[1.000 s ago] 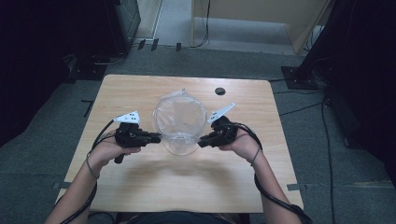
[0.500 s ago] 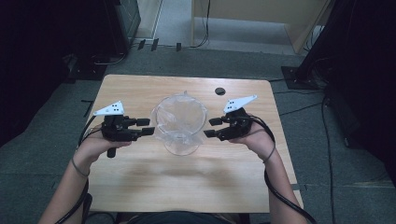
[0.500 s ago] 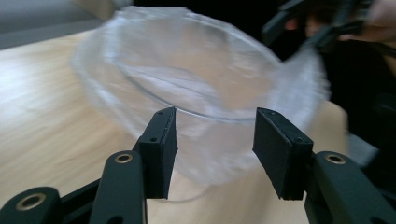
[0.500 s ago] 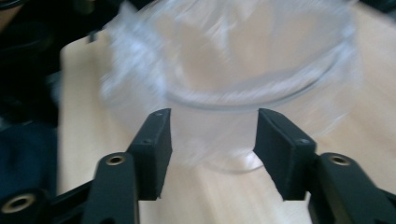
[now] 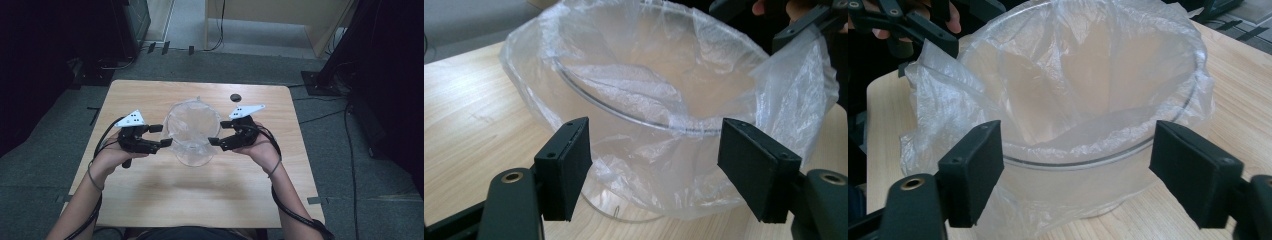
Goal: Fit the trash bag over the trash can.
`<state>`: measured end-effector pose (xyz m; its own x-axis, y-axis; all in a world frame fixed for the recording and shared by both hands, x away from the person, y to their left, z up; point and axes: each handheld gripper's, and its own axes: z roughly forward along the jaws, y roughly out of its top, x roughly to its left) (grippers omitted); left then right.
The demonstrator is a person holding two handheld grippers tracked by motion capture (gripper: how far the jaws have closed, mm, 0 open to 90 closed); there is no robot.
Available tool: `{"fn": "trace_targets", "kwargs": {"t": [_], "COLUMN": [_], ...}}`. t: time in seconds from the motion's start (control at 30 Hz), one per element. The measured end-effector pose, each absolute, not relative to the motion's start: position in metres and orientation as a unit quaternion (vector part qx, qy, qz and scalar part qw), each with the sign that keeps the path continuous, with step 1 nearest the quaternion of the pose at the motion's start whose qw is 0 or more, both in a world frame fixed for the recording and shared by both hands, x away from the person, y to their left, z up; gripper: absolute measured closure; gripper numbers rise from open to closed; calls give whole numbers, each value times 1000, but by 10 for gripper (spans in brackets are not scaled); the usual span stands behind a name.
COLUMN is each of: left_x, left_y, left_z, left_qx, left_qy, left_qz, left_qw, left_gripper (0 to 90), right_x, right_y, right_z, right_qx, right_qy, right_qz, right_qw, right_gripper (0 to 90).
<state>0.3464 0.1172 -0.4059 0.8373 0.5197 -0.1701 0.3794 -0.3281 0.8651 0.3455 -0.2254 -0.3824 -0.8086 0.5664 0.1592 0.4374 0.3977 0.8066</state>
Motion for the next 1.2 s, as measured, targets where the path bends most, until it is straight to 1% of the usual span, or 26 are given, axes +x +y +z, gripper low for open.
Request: {"fn": "trace_targets", "kwargs": {"t": [0.1, 0.2, 0.27, 0.37, 0.57, 0.63, 0.67, 0.7, 0.73, 0.77, 0.8, 0.83, 0.87, 0.93, 1.0, 1.03, 1.07, 1.2], "left_x": [346, 346, 345, 345, 347, 348, 348, 347, 347, 348, 348, 348, 349, 349, 349, 349, 349, 349], "left_y": [116, 116, 115, 114, 111, 110, 110, 110, 110, 111, 113, 115, 117, 117, 117, 118, 118, 119], "left_z": [-408, -409, -411, -415, -425, -427, -428, -428, -429, -430, -430, -430, -430, -428, -427, -427, -426, -423], "left_qx": [813, 812, 812, 817, 825, 826, 826, 827, 829, 831, 833, 832, 829, 827, 829, 828, 827, 827], "left_qy": [272, 267, 265, 262, 264, 265, 265, 267, 266, 266, 265, 264, 266, 271, 274, 277, 279, 282], "left_qz": [70, 76, 74, 71, 69, 67, 67, 66, 67, 67, 64, 59, 55, 54, 57, 56, 54, 56], "left_qw": [511, 513, 514, 509, 495, 493, 492, 491, 487, 483, 482, 485, 489, 489, 485, 484, 485, 484], "left_gripper": [268, 254, 237, 227, 229, 242, 251, 251, 265, 301, 348, 389, 418, 447, 503, 562, 602, 759], "right_x": [345, 346, 345, 347, 348, 349, 350, 350, 350, 350, 350, 350, 350, 350, 351, 350, 350, 350], "right_y": [-223, -222, -222, -220, -218, -217, -216, -216, -216, -216, -216, -217, -218, -220, -222, -222, -222, -225], "right_z": [-383, -386, -390, -397, -403, -409, -413, -413, -414, -414, -415, -415, -415, -414, -412, -411, -410, -407], "right_qx": [300, 303, 313, 317, 306, 307, 311, 311, 312, 310, 310, 308, 305, 306, 314, 316, 314, 310], "right_qy": [833, 835, 830, 833, 842, 849, 852, 852, 853, 855, 858, 864, 869, 866, 862, 861, 860, 858], "right_qz": [459, 452, 457, 451, 442, 429, 419, 419, 417, 413, 406, 397, 388, 393, 396, 397, 400, 409], "right_qw": [72, 79, 74, 47, 44, 41, 44, 44, 41, 42, 45, 46, 43, 40, 34, 31, 31, 28], "right_gripper": [154, 136, 117, 122, 161, 166, 223, 223, 254, 275, 338, 438, 497, 553, 642, 707, 756, 871]}}
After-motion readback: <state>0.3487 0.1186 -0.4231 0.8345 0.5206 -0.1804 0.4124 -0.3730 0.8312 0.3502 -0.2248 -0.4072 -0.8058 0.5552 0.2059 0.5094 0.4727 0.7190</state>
